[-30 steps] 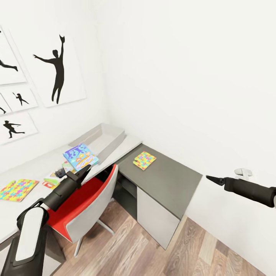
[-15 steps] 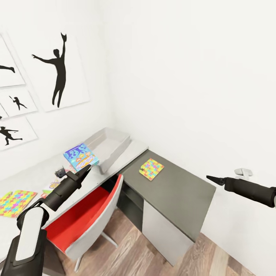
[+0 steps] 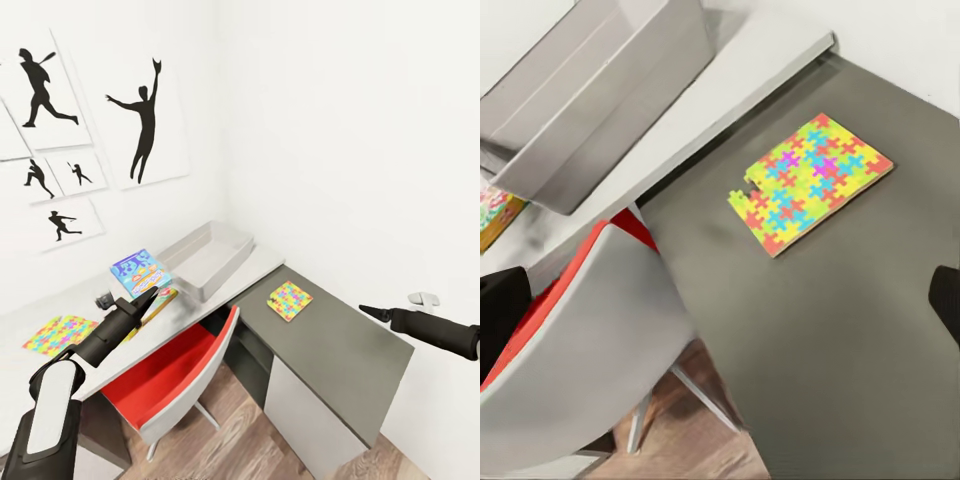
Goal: Put all the toys in the child's room - the three board games (two on the bed and one on the table), the two jigsaw puzzles on the table, and the tennis ball on the table - inside the toy box on the table in the child's room.
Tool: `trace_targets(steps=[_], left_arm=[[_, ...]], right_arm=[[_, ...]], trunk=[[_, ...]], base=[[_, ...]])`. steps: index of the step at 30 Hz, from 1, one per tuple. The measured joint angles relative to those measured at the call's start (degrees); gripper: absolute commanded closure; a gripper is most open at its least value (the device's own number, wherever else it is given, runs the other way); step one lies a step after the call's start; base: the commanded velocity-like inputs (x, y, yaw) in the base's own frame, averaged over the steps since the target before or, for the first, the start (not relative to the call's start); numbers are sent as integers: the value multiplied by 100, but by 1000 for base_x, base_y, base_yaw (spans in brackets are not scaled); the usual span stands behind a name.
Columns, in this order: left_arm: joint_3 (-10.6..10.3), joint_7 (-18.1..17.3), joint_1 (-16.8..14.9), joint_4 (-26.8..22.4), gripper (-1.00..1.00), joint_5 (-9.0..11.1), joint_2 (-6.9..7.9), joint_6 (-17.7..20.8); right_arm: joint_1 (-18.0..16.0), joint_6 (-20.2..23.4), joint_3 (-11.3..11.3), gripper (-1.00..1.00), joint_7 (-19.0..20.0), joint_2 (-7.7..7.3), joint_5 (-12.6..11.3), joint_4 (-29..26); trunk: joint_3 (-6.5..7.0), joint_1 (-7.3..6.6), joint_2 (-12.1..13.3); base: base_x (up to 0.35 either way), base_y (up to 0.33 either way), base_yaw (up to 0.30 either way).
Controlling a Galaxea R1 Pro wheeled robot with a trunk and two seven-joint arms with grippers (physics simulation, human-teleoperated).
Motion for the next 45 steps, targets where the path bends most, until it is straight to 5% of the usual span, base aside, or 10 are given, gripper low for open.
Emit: trace_targets(steps=[15, 28, 45], left_arm=[[-16, -6, -1, -1, 100, 3, -1, 6], [-19, 3, -10, 4, 100, -9, -1, 9], [-20, 21, -21, 5, 100, 23, -2, 27]], right_arm=[[7, 1, 28, -100, -3, -1, -3, -1], [9, 1, 28, -100, 0, -1, -2, -1], [9, 1, 17, -100, 4, -1, -6, 0]], trunk=[[0, -3, -1], [0, -2, 0], [0, 0, 0]], base=[[140, 0, 251], [305, 0, 24], [50, 90, 1]])
